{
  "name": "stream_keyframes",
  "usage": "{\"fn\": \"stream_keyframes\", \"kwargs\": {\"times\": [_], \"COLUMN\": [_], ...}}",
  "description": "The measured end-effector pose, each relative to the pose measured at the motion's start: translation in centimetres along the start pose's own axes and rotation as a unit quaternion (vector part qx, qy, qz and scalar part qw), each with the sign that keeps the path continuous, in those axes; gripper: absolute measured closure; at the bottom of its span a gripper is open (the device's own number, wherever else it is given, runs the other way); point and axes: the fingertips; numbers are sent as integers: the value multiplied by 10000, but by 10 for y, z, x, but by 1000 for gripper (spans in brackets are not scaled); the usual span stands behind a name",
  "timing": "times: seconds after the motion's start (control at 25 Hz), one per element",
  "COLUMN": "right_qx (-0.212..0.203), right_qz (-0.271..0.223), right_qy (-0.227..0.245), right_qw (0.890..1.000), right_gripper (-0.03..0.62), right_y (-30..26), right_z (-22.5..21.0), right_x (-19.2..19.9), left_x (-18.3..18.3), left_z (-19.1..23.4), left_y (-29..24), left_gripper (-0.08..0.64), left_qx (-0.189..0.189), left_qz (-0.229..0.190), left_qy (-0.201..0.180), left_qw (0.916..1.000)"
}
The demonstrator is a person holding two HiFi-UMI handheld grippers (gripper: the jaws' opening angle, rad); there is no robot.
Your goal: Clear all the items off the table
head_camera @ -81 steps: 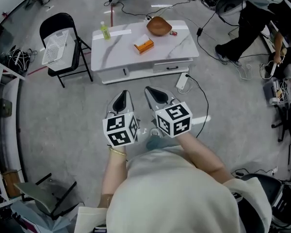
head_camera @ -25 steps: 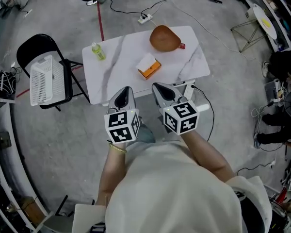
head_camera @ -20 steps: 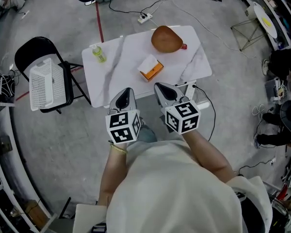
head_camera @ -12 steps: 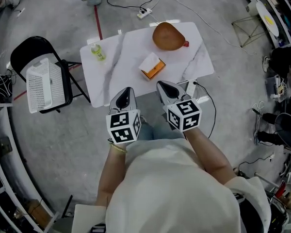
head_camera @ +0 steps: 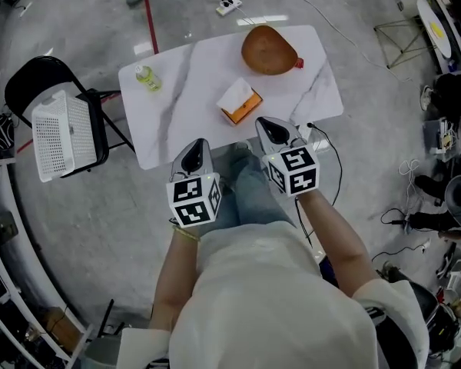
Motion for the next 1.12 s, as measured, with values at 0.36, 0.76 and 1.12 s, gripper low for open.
{"fn": "stream_keyframes", "kwargs": {"times": [0.36,0.76,1.12], "right_qx": [-442,-971,-1589], "right_qz": [582,1274,1879], "right_qy": [336,957,1859], "right_qw": [9968,9824,9513], "right_gripper": [595,499,407], "right_y": [-55,-116,-154], "right_z": [-30,-54,-56], "right_x": [24,64,110], "left_x": [6,37,64], "left_z": [10,34,46], "left_y": [-59,-114,-154], "left_gripper": [551,551,551], "left_qx": [-233,-497,-649], "left_qz": [171,485,716], "left_qy": [289,474,642], "left_qw": [9992,9965,9932]}}
Point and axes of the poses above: the fingertips, and each gripper's own axes: y backward along the fingers, z to its left, x out of its underside
